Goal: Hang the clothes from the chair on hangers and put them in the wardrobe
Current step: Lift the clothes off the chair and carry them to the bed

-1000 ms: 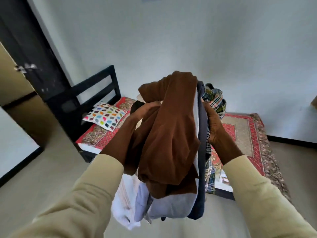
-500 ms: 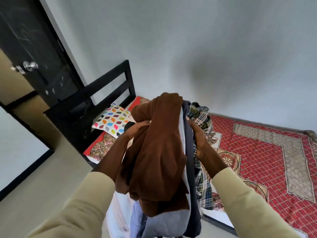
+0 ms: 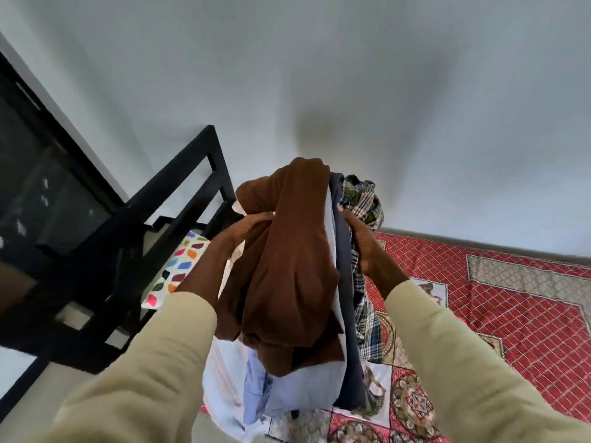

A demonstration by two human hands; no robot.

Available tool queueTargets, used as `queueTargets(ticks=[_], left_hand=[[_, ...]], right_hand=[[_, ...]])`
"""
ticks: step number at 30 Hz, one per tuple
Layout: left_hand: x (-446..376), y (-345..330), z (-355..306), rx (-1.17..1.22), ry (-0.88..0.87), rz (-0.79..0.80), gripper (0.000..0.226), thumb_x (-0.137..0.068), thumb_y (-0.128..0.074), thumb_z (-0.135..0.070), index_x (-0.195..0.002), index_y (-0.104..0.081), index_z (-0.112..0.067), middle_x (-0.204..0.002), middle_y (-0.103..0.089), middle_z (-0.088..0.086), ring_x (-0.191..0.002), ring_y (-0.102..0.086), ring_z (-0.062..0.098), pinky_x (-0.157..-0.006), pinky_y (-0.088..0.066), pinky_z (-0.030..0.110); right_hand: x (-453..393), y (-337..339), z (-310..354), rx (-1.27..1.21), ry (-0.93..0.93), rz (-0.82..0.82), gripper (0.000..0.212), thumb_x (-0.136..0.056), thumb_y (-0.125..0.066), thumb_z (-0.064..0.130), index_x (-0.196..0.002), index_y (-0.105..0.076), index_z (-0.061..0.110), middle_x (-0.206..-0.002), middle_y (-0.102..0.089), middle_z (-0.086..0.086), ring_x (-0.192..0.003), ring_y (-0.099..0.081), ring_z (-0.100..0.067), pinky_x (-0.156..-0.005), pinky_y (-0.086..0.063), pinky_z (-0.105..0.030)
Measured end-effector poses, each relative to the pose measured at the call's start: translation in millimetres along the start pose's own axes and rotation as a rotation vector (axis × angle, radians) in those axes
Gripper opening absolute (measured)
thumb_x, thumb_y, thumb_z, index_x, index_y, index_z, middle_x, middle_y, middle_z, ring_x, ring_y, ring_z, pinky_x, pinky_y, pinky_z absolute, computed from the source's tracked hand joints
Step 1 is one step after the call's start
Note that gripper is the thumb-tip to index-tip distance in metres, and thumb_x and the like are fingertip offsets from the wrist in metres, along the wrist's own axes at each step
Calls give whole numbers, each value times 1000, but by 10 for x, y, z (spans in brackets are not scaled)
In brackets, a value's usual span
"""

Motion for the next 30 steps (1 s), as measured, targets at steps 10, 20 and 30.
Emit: queueTargets(ticks=[10, 20, 30], left_hand=[[-1660, 586, 864, -877, 74, -251, 60, -84, -70, -42, -124, -56, 1, -131, -56, 18, -120, -54, 36, -95, -42, 37], [-1331, -33, 1340, -1136, -121, -111, 47, -94, -54, -34, -131, -52, -6, -136, -54, 18, -127, -48, 37, -107, -35, 41], [-162, -1343, 1987, -1374, -357, 57, 26, -90, -51, -19, -108, -61, -4, -116, -64, 18, -109, -60, 38, -91, -46, 41]], right_hand=[[-1415, -21, -765, 822, -254, -218, 16, -87, -65, 22, -79, -62, 8, -77, -59, -6, -71, -55, -21, -62, -45, -27], [-991, -165, -1067, 1167, 102, -300, 32, -80, -49, 7, -110, -55, -1, -104, -64, -20, -90, -61, -36, -76, -54, -47], [801, 700, -1674, 1221, 122, -534, 21, -88, -52, 5, -107, -61, 2, -104, -67, -17, -86, -64, -33, -67, -47, -35]])
Point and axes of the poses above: each hand's wrist, its own x-axis away from the middle knuckle, its own y-axis out of the back of the hand, z = x × y, the point moved 3 cm from there along -x, towards the middle knuckle
